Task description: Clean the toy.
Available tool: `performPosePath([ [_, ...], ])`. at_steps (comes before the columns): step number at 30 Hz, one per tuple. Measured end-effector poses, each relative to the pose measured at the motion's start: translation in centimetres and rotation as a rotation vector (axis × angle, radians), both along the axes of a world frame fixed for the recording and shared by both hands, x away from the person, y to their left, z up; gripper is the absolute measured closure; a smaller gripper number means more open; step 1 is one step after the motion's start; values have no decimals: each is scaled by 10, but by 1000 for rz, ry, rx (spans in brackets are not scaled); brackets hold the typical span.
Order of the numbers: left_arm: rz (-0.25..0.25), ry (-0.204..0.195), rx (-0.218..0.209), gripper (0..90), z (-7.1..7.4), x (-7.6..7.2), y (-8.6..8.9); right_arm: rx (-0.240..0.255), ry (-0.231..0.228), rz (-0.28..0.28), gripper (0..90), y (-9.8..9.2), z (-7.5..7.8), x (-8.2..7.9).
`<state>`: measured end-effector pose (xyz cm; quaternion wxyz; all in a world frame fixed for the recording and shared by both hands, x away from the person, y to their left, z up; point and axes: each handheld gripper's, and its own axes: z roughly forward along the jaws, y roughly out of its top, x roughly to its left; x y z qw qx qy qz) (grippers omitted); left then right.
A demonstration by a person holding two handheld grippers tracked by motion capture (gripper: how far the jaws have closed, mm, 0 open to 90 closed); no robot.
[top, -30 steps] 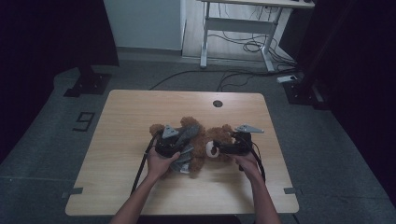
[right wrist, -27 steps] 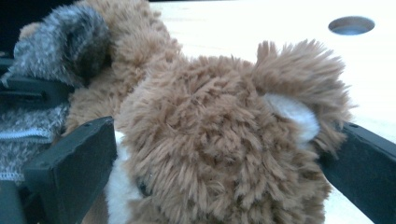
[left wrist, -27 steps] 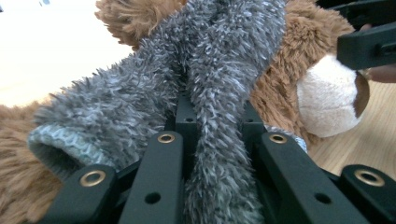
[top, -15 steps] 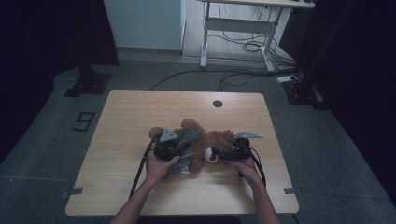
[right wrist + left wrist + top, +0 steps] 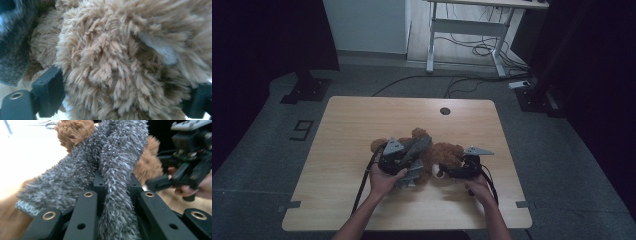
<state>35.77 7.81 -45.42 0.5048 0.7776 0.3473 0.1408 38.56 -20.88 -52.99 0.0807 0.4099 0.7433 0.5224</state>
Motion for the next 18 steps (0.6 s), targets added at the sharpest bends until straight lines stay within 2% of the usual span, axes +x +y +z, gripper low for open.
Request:
performPosePath([
  [7, -63, -46, 56, 757, 15, 2, -51, 12, -13, -3, 176, -2, -1, -5],
  [10, -78, -23, 95, 756, 12, 11, -72, 18, -16, -2, 201, -3, -2, -6],
  [13, -73, 15, 165, 755, 1, 24, -89, 14, -29, 1, 218, -4, -2, -8],
  [18, -60, 51, 166, 755, -2, 31, -87, 27, -27, 1, 257, -7, -4, -7],
])
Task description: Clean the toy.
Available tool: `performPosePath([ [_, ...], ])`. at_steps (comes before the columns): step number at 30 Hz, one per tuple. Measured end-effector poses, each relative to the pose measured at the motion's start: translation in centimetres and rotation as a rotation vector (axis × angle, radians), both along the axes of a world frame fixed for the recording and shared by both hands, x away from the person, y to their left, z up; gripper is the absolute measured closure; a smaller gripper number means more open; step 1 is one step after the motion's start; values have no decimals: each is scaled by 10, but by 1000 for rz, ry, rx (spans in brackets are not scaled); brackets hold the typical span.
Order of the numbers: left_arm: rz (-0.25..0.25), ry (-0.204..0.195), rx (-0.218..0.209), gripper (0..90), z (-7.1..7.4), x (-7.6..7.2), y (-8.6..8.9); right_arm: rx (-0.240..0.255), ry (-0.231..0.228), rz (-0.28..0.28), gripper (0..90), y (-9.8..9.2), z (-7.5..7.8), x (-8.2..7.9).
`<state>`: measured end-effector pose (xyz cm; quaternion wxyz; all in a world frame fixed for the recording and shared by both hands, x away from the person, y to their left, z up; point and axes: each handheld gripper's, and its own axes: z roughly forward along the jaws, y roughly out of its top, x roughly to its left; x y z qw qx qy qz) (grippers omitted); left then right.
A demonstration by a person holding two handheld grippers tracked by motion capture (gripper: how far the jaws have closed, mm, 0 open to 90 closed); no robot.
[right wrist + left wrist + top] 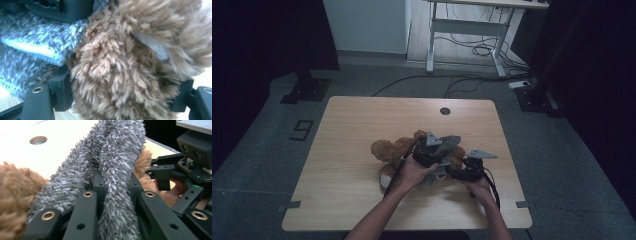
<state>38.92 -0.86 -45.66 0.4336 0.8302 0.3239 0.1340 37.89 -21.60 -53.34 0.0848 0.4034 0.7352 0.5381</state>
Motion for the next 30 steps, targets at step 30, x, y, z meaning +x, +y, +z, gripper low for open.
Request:
performPosePath([
  [30, 273, 10, 8, 757, 13, 0, 157, -20, -33, 14, 304, -1, 2, -3],
])
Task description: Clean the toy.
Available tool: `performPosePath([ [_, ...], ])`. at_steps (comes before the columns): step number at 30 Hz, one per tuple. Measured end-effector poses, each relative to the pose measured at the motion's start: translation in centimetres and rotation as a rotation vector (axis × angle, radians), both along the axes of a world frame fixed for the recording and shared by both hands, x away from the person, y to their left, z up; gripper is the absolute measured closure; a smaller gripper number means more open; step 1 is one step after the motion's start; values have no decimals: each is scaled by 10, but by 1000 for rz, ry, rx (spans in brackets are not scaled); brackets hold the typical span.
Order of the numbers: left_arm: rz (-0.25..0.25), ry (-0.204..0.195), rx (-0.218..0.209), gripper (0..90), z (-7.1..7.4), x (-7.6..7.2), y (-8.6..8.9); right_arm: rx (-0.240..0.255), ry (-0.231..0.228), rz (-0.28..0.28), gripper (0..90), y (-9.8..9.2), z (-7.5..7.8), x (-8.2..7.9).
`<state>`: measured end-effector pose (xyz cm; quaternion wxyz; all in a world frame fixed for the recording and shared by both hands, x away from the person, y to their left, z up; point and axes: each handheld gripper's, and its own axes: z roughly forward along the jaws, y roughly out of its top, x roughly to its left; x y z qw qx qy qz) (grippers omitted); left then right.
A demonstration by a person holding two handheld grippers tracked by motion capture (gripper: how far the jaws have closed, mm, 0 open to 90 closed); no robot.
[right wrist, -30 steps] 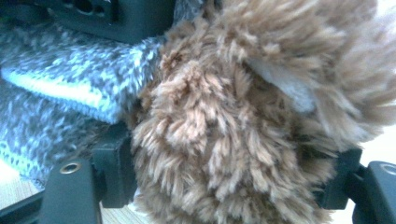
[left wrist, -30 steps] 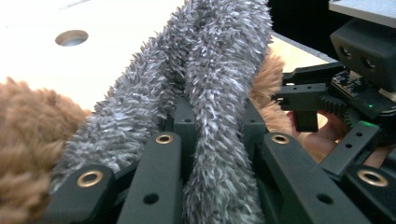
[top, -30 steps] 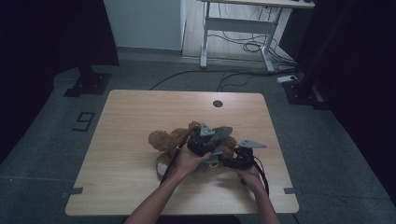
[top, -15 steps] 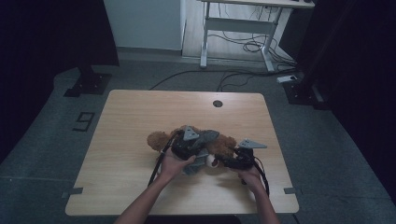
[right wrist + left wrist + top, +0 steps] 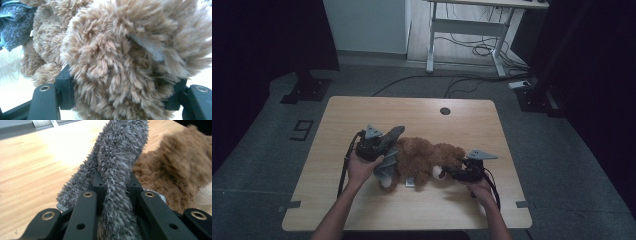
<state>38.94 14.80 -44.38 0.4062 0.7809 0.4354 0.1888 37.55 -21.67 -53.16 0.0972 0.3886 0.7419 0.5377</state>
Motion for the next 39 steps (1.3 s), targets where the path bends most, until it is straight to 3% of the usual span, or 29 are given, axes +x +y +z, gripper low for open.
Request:
performPosePath([
  [3, -31, 6, 6, 761, 3, 2, -16, 3, 0, -2, 303, 0, 0, 0],
  [7, -104, 8, 6, 762, 8, 5, -54, 2, 0, -1, 302, 0, 0, 0],
  [10, -171, 29, -41, 762, 9, 6, -84, 5, 0, 1, 301, -1, -1, 0],
  [11, -186, 31, -31, 762, 8, 5, -93, 5, 0, 2, 301, -1, -1, 0],
  [13, -192, 6, 53, 762, 3, 4, -111, 6, 0, 2, 300, -1, -1, 0],
  [15, -181, -9, 94, 762, -4, 4, -116, 6, 2, 1, 300, -2, -1, 0],
  [20, -169, 3, 46, 765, -9, 4, -98, 12, 0, -2, 299, -1, -2, 1],
  [28, -143, -24, 33, 765, -10, -6, -73, 19, 5, -4, 299, -1, -2, 1],
  [34, -73, -23, 26, 765, -11, -8, -33, 29, 11, -8, 300, -2, -3, 1],
  [39, -1, 9, 10, 766, -27, -11, 6, 29, 10, -8, 300, -2, -3, 1],
])
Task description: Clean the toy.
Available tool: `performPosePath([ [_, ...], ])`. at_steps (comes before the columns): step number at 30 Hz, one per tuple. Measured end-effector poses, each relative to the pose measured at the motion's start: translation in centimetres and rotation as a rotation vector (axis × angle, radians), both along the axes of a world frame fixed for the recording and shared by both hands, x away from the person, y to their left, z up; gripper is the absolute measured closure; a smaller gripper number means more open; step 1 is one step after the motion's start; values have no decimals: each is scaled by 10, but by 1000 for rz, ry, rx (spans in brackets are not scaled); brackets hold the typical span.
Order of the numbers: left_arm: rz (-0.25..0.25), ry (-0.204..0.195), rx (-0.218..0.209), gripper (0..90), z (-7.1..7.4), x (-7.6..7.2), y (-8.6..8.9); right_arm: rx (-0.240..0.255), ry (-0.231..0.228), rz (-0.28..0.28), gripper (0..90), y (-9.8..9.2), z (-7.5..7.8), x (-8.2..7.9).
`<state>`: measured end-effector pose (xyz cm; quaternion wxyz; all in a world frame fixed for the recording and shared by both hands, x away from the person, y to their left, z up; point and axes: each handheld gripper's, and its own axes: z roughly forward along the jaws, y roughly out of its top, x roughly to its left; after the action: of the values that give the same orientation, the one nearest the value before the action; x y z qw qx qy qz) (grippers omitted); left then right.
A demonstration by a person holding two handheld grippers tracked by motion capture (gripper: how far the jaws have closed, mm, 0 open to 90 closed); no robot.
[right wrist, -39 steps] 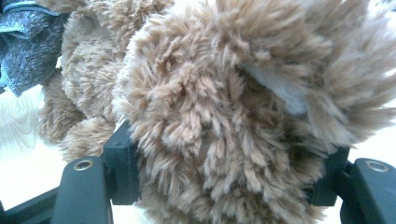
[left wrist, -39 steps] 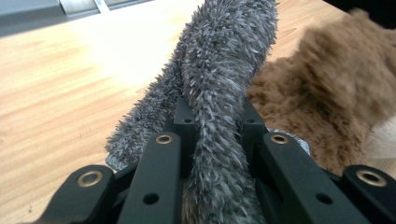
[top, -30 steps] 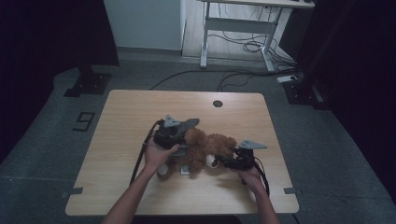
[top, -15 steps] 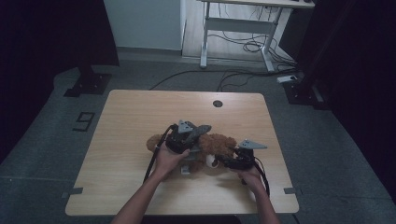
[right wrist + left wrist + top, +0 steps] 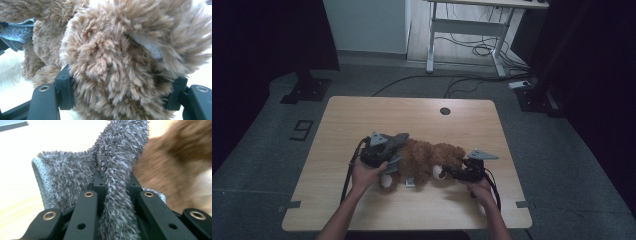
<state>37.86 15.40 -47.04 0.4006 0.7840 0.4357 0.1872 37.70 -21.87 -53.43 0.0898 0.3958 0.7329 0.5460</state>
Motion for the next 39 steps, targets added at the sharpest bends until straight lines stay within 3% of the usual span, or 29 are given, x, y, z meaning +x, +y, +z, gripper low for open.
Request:
performPosePath([
  [3, 22, 29, -34, 766, -12, -2, 17, 4, 0, 0, 300, 0, 0, 0],
  [10, 73, 65, 11, 765, -22, 0, 38, 11, 3, -3, 300, 0, -1, 1],
  [17, 98, 115, 23, 764, -30, 5, 51, 17, 3, -3, 300, -1, -2, 1],
  [20, 93, 142, -20, 763, -35, 8, 60, 19, 6, -4, 299, -2, -2, 1],
  [22, 69, 137, -56, 762, -33, 6, 58, 22, 7, -4, 299, -2, -2, 2],
  [23, 49, 136, -95, 763, -29, 5, 56, 21, 6, -3, 299, -2, -2, 2],
  [28, 3, 76, -187, 766, -4, -1, 36, 26, 15, -9, 299, -4, -3, 2],
  [32, -40, 95, -310, 766, 3, 1, 26, 33, 18, -14, 299, -4, -4, 3],
  [35, -49, 131, -292, 766, -7, 5, 14, 32, 20, -16, 299, -4, -4, 3],
  [39, -49, 172, -224, 765, -30, 7, 3, 33, 20, -16, 299, -4, -4, 3],
])
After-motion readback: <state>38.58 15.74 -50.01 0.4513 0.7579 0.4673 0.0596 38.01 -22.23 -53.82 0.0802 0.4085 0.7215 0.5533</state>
